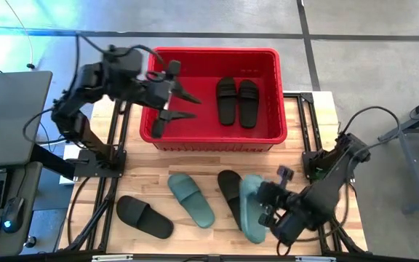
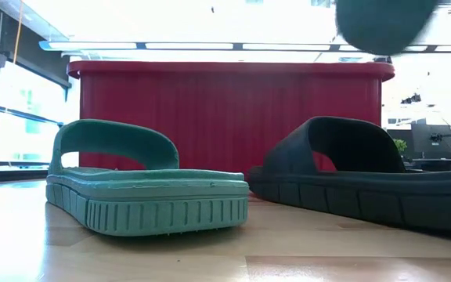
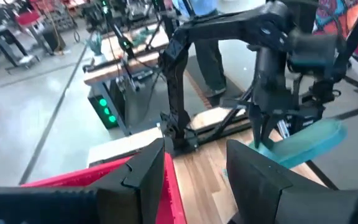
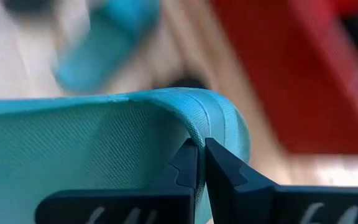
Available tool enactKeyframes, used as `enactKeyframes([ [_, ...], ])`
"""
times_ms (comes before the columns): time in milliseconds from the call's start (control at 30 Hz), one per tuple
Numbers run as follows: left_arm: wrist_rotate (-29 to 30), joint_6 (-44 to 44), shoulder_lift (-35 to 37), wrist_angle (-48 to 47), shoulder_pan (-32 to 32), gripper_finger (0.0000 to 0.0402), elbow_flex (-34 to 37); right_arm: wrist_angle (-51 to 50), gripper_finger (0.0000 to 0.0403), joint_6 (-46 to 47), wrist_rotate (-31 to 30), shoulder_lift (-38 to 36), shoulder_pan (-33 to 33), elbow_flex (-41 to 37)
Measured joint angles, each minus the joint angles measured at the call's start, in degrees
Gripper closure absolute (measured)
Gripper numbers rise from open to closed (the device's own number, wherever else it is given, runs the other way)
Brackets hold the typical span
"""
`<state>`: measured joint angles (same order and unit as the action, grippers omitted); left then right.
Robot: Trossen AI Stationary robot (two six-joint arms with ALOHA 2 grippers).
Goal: Pick and place slides into bin
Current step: Put the green slide into the red bin
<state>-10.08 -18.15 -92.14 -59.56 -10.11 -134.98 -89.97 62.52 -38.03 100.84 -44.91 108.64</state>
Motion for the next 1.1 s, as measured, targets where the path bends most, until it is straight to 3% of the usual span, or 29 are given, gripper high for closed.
enactKeyframes([
  [233, 3.54, -0.07, 3.45, -0.04, 0.02, 0.0245, -0.04, 0.48, 0.0402, -27.49, -23.72, -0.07, 6.73, 15.69],
  [300, 3.73, -1.21, 3.99, -0.05, 0.0, 0.0245, -0.04, 0.87, 0.0402, -35.49, -27.75, -0.09, 10.51, 18.74],
  [400, 3.73, -2.68, 4.35, -0.12, 0.0, 0.0245, -0.02, 4.44, 0.0402, -45.67, -28.77, -0.16, 17.84, 21.16],
  [533, 3.73, -3.3, 4.51, -0.14, 0.0, 0.0245, -0.02, 16.25, 0.0402, -57.14, -24.73, -0.16, 29.0, 20.29],
  [767, 5.01, -9.08, 4.54, -0.11, 0.0, 0.0245, -0.02, 45.18, 0.0403, -79.98, -6.27, 2.08, 45.83, 9.73],
  [900, 12.24, -10.37, 5.73, -0.25, 0.02, 0.0245, 0.0, 59.64, 0.0403, -82.73, 1.03, 3.89, 51.99, -0.36],
  [1100, 25.16, -14.68, 8.59, -1.66, 0.0, 0.0245, 0.0, 81.85, 0.0403, -90.63, 6.76, 6.78, 57.08, -12.63],
])
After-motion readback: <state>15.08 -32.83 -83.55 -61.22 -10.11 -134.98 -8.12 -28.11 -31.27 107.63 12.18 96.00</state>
